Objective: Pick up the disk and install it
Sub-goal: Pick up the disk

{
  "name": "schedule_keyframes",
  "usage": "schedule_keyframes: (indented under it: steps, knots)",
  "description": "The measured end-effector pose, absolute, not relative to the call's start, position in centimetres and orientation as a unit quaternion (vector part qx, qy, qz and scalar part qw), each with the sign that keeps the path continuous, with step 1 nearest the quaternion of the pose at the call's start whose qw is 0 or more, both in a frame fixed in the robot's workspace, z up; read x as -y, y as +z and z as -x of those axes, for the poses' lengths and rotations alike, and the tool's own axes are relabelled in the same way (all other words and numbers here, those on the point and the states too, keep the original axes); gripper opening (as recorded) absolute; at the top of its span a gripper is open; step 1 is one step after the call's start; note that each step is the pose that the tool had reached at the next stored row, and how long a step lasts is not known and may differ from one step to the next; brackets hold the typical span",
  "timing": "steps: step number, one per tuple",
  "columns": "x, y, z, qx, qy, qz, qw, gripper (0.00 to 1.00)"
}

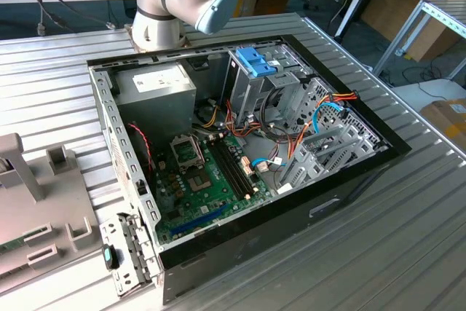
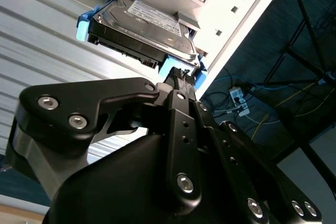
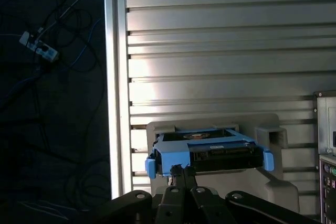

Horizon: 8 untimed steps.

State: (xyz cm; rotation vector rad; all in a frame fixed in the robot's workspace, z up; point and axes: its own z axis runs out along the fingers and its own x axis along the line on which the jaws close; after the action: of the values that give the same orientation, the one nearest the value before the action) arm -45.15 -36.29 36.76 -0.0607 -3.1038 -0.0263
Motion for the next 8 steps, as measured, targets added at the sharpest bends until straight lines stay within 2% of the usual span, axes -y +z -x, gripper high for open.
schedule_keyframes:
  steps: [8]
  knots:
    - [36.28, 36.73, 45.15, 0.997, -0.007, -0.073, 0.019, 0.11]
